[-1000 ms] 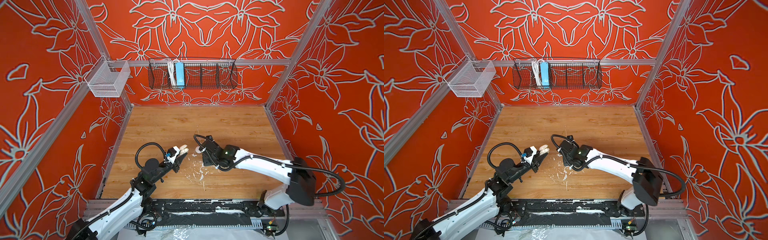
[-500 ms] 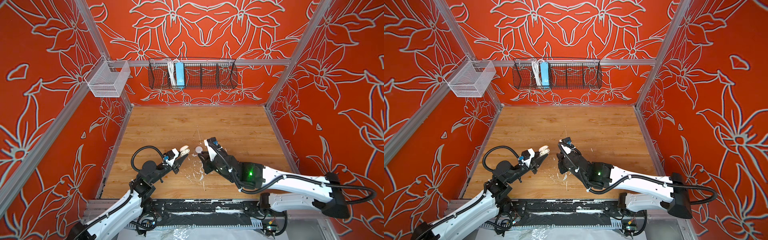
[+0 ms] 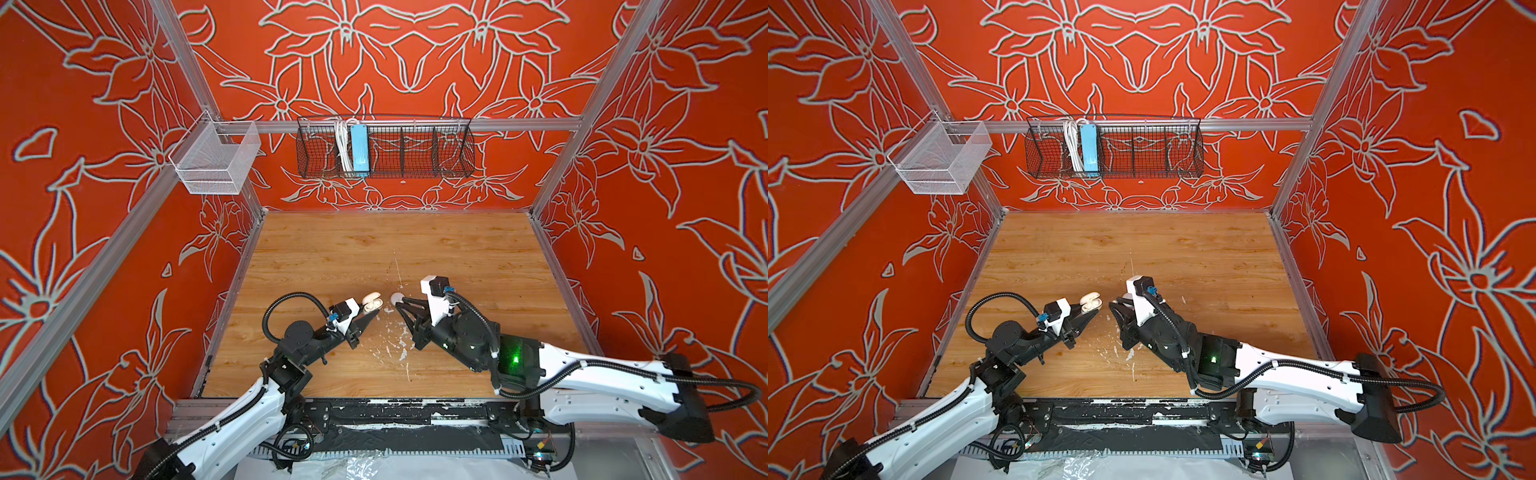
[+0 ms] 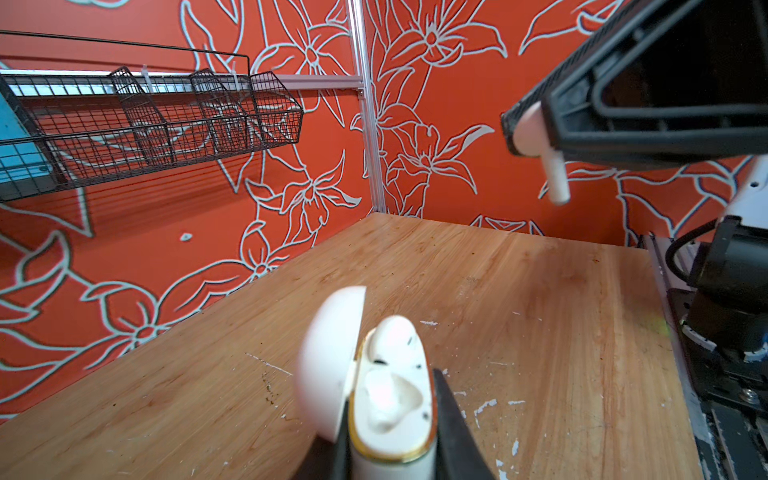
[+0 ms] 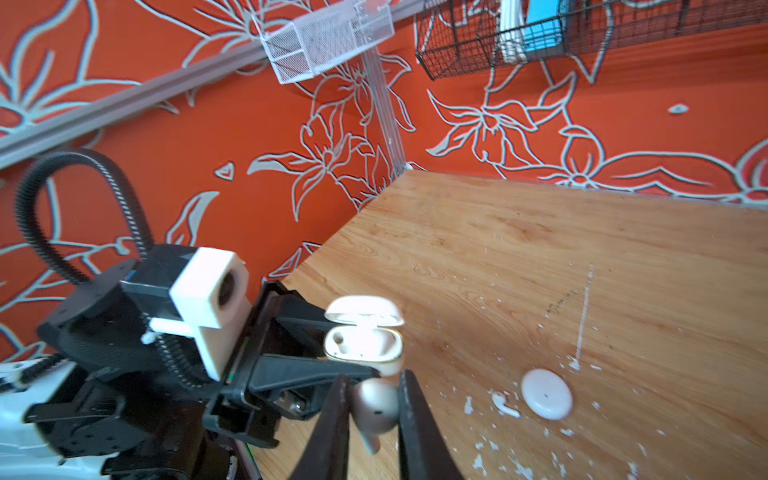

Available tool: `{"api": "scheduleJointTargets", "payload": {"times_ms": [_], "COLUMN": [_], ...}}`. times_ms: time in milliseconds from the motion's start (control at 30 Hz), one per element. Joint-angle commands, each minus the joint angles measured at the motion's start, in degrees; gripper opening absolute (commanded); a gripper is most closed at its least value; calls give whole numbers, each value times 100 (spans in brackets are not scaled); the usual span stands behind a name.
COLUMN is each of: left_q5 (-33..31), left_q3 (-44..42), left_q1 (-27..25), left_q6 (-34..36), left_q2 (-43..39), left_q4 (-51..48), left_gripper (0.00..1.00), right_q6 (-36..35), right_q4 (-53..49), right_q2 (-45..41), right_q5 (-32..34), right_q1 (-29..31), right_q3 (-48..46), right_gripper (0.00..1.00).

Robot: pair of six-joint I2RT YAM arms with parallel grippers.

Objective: Insert the wireless bluetooth earbuds into the charging case
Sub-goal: 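Lift the earbud with the right gripper toward the case in the left gripper, then lower the held earbud into the empty slot of the open case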

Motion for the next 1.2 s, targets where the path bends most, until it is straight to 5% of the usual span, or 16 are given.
{"api": "scheduleJointTargets", "payload": {"times_ms": [0, 567, 1167], "left_q5": [324, 521, -81], "left_q3": [-79, -329, -378], "left_q1": [-37, -282, -503], "left_q6": [17, 381, 395], "left_q2": [42, -345, -805], "left_q4": [527, 817, 552], "left_gripper": [0, 0, 0], "right_q6": [-206, -622, -1129], "right_q4": [831, 2223, 3205], "right_q2": [59, 998, 1555], "right_q5": [-125, 4, 1162], "right_q1": [101, 431, 980], "right_q3": [-10, 2, -167], "right_gripper": [14, 15, 13]}}
